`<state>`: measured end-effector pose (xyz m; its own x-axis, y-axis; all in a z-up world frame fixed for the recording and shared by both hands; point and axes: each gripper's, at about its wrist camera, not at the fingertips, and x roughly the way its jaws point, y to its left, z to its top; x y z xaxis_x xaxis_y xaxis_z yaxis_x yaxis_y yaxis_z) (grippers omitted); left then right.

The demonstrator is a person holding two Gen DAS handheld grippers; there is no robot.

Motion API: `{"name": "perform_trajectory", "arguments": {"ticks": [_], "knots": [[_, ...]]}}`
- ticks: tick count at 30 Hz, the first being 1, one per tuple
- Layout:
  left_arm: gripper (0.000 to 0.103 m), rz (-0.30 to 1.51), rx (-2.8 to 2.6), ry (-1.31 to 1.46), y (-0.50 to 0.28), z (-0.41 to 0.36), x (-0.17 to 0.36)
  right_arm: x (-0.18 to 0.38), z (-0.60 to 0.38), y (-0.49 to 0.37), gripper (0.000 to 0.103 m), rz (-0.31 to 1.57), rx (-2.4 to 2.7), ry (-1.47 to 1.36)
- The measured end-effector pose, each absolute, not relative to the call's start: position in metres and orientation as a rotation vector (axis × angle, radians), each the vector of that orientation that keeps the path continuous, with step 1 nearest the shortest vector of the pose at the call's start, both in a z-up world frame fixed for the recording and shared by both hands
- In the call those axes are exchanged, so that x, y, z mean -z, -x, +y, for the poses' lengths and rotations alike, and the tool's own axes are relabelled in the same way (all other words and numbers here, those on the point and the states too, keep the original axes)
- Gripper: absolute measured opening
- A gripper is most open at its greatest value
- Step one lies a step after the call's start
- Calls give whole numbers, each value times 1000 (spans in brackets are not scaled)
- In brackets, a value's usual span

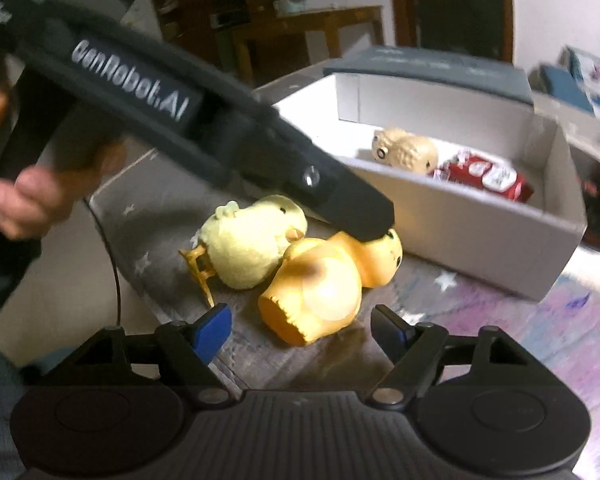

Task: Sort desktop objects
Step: 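Move the left gripper to the yellow rubber duck, then grasp the yellow rubber duck with the left gripper and lift it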

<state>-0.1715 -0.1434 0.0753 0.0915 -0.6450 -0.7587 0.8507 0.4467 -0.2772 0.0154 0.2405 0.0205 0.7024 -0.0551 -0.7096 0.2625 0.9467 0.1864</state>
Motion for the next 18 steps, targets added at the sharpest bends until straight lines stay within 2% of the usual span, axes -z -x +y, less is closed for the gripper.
{"name": "perform_trajectory", "arguments": {"ticks": [5,8,18], "knots": [[68,990,1138,-274,171,-150,-69,-16,236,-15,65,768,231,-344],[68,1004,1140,-271,170,-153,-67,-20,237,-15,60,784,235,-337],[70,1057,1060,-267,161,-162,-57,-26,240,-3,60,809,297,-277]]}}
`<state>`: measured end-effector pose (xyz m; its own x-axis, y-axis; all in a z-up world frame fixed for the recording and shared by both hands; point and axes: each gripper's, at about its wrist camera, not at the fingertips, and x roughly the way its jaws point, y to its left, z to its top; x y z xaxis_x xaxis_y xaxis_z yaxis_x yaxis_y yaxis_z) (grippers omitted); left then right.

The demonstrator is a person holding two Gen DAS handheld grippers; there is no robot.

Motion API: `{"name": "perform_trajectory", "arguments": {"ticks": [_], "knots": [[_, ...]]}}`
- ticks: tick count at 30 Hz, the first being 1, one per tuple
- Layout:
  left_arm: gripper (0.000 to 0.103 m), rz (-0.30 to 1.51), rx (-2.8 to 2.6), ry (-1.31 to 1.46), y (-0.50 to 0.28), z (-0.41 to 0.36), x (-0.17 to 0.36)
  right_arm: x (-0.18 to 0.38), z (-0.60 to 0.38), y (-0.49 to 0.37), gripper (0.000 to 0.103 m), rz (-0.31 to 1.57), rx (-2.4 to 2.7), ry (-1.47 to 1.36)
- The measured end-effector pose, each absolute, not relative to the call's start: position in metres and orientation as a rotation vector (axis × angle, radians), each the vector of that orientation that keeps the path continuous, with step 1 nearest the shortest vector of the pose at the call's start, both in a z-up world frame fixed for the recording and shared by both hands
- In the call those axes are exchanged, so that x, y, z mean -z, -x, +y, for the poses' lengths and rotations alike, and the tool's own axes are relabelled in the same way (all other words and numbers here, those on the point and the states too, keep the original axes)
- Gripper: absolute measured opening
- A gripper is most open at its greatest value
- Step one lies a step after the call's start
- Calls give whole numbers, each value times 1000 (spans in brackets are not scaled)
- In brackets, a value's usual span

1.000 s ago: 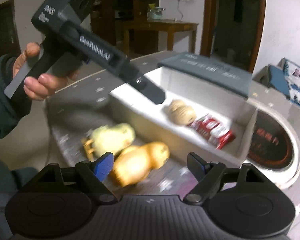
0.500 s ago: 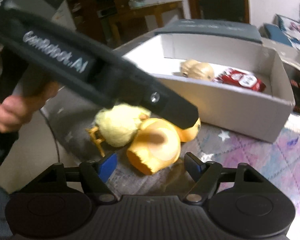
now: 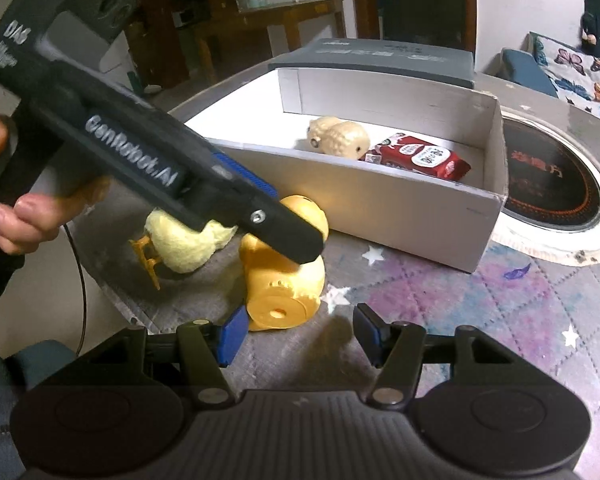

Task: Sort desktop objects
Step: 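Grasp the yellow rubber duck with the left gripper and lift it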

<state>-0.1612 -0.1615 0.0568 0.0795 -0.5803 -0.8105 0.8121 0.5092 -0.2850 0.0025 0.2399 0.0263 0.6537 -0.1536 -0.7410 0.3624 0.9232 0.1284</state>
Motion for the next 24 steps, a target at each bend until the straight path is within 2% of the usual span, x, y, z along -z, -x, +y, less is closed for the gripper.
{"name": "perform_trajectory", "arguments": {"ticks": [7,9,11,18,24], "knots": [[72,1105,1034,-254,153,-169,-41,-19,228,-2,58,788,260,-253],[72,1111,1039,-252,154,-171,-39,-17,221,1,48,787,260,-270],[72,1110,1061,-255,158,-172,-38,-16,219,0,44,784,267,-286],[72,1116,1114,-225,169,-174,-43,-16,215,13,44,811,269,-248],[72,992,1134,-193,176,-168,-90,-42,213,19,44,784,274,-175]]}}
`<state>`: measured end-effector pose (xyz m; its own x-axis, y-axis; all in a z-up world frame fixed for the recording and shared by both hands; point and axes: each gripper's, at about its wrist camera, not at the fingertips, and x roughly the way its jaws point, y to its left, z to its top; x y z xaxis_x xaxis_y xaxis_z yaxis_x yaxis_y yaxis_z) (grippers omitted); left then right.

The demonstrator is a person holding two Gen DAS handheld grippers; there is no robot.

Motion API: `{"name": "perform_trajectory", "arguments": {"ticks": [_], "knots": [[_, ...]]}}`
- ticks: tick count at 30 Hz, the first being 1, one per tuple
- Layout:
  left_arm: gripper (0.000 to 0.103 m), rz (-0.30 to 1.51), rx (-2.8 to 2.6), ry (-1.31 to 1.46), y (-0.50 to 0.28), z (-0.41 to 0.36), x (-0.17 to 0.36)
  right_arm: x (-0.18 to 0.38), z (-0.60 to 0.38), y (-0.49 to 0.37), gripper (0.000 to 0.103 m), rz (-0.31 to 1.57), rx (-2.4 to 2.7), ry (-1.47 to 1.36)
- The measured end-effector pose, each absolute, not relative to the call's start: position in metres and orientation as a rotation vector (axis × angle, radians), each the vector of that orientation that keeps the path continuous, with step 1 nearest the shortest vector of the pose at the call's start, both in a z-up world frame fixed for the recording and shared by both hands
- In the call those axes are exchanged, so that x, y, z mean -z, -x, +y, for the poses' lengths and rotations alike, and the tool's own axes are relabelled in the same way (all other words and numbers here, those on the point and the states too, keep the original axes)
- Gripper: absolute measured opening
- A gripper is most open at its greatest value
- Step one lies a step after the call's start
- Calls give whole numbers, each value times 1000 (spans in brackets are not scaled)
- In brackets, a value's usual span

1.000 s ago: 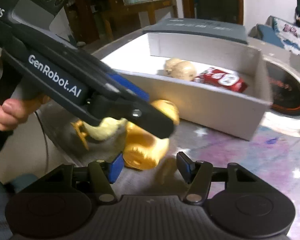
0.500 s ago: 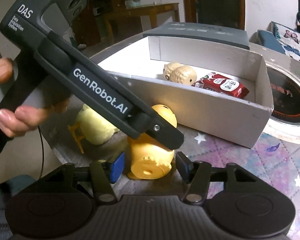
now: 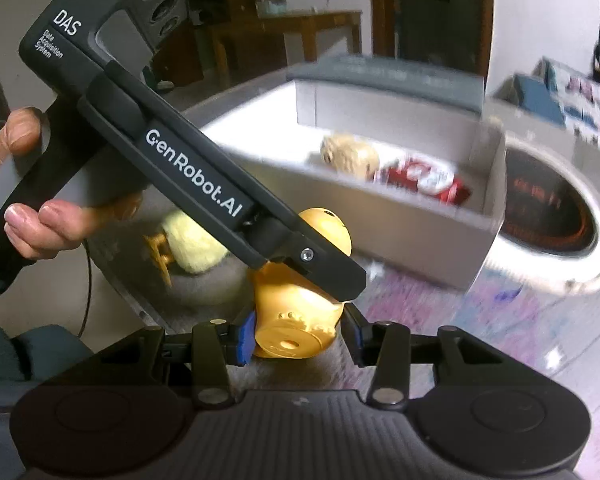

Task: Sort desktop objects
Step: 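Grasp the yellow rubber duck with the left gripper and lift it, then lower the duck into the white box and open the left gripper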

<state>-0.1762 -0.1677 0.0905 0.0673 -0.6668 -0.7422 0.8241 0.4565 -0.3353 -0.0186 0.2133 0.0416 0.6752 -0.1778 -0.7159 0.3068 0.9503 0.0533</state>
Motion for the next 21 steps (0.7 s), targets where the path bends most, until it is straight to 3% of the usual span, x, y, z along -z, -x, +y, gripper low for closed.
{"name": "perform_trajectory", "arguments": {"ticks": [8,21], "knots": [[70,853,1084,-186,129,-195,-129,-87,187,-23,44,685,333,-30],[69,1011,1000,-168,47,-238,-70,-46,96,-125,44,779,362,-189]]}}
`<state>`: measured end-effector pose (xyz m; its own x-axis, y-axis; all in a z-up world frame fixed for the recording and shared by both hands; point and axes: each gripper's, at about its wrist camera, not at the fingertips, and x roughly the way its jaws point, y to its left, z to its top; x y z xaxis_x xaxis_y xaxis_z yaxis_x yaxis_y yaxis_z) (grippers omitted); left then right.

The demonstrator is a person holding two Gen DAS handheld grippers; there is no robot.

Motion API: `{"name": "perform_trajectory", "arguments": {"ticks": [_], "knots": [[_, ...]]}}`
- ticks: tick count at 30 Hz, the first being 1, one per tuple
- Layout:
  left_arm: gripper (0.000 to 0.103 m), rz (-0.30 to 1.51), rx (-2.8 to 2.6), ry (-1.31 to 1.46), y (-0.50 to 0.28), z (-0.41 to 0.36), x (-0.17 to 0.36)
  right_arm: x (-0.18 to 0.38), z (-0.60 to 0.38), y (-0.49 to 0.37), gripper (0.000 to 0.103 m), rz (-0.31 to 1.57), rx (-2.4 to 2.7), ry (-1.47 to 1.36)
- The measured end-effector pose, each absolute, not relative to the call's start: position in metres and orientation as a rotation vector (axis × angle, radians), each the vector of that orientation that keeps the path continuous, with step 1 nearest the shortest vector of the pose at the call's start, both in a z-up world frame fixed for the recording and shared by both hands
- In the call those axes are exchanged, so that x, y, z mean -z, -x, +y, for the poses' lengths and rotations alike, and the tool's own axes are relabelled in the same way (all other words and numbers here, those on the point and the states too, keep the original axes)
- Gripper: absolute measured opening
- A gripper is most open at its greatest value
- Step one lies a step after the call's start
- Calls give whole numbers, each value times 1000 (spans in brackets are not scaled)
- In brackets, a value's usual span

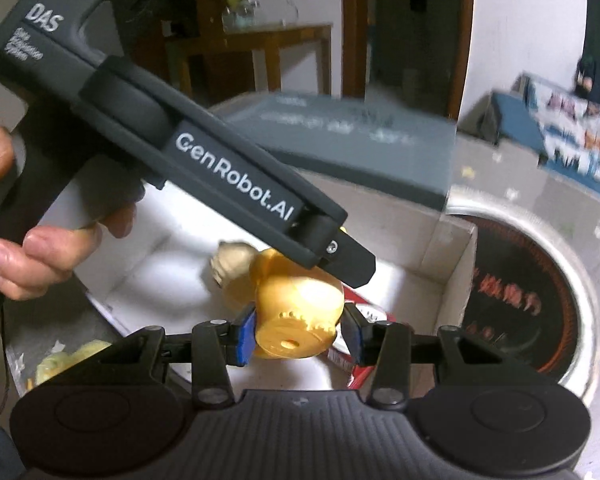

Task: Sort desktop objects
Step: 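Lower the duck into the white box and open the left gripper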

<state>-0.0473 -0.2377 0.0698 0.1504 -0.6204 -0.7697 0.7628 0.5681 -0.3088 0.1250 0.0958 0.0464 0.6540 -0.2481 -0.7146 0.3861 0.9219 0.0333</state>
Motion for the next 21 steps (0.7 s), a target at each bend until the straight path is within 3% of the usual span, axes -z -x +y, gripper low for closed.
{"name": "perform_trajectory", "arguments": {"ticks": [11,21], "knots": [[69,984,1001,-175,56,-223,-71,-32,85,-144,48,826,340,-202],[69,876,999,-142,87,-166,-106,-37,103,-128,68,782,354,-156]]}}
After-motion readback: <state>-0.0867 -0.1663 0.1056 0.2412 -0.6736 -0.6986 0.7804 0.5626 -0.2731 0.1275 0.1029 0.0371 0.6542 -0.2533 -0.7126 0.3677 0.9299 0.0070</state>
